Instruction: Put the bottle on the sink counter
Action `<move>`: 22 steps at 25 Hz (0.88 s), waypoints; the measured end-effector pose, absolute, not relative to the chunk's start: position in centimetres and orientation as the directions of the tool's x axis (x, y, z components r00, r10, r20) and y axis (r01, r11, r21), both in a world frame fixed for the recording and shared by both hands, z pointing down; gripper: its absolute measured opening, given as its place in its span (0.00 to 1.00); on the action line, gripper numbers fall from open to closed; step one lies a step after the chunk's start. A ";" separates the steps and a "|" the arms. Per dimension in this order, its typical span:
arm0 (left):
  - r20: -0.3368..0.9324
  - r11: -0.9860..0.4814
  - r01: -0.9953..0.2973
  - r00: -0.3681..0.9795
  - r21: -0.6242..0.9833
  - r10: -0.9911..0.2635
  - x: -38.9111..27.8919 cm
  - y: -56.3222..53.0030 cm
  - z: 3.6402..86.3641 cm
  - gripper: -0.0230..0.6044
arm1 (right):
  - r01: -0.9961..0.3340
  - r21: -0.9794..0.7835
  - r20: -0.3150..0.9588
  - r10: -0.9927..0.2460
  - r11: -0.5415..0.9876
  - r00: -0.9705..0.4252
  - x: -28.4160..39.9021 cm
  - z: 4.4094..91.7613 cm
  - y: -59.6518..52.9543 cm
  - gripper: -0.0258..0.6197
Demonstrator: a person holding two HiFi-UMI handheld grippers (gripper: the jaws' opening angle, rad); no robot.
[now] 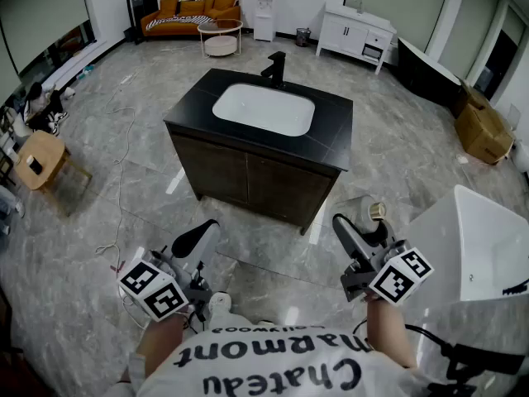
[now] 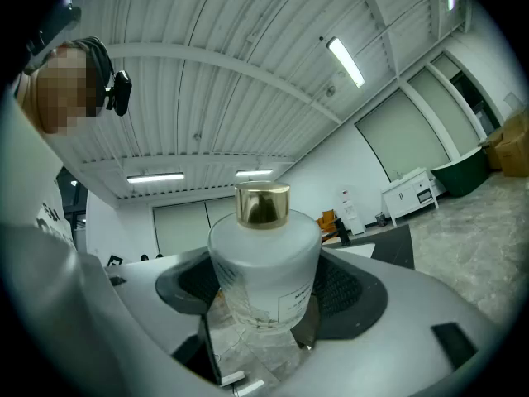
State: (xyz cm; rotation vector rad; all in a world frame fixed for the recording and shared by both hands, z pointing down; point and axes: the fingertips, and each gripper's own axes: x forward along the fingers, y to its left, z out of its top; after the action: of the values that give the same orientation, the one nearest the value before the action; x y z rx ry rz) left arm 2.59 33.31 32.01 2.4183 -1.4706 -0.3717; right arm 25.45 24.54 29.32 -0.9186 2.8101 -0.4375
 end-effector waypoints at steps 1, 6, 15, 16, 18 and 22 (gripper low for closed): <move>-0.071 -0.442 -0.817 0.450 0.371 -0.890 2.4 33.1 32.0 0.06 | -0.553 -0.322 -0.054 -0.598 0.768 -0.800 25.3 29.3 24.4 0.57; -0.083 -0.463 -0.807 0.468 0.367 -0.880 1.0 31.6 31.3 0.06 | -0.569 -0.322 -0.056 -0.615 0.756 -0.786 24.1 28.9 23.5 0.57; -0.108 -0.533 -0.770 0.532 0.351 -0.840 -4.5 26.6 29.5 0.06 | -0.613 -0.335 -0.095 -0.673 0.716 -0.734 19.5 26.9 19.9 0.57; -0.110 -0.542 -0.765 0.541 0.347 -0.834 -5.3 25.9 29.1 0.06 | -0.619 -0.335 -0.100 -0.680 0.710 -0.726 18.7 26.6 19.4 0.57; -0.111 -0.561 -0.755 0.560 0.340 -0.821 -7.1 24.4 28.3 0.06 | -0.632 -0.339 -0.115 -0.697 0.697 -0.707 17.2 25.9 18.5 0.57; -0.123 -0.593 -0.726 0.592 0.348 -0.797 -10.0 21.9 27.5 0.06 | -0.649 -0.359 -0.138 -0.726 0.671 -0.674 14.4 25.5 17.0 0.57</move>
State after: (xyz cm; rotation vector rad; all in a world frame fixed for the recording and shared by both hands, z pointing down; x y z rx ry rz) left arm -10.02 21.90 27.53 2.5612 -1.2522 -0.3888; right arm 14.44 16.99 25.52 -1.1019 2.6176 -0.4090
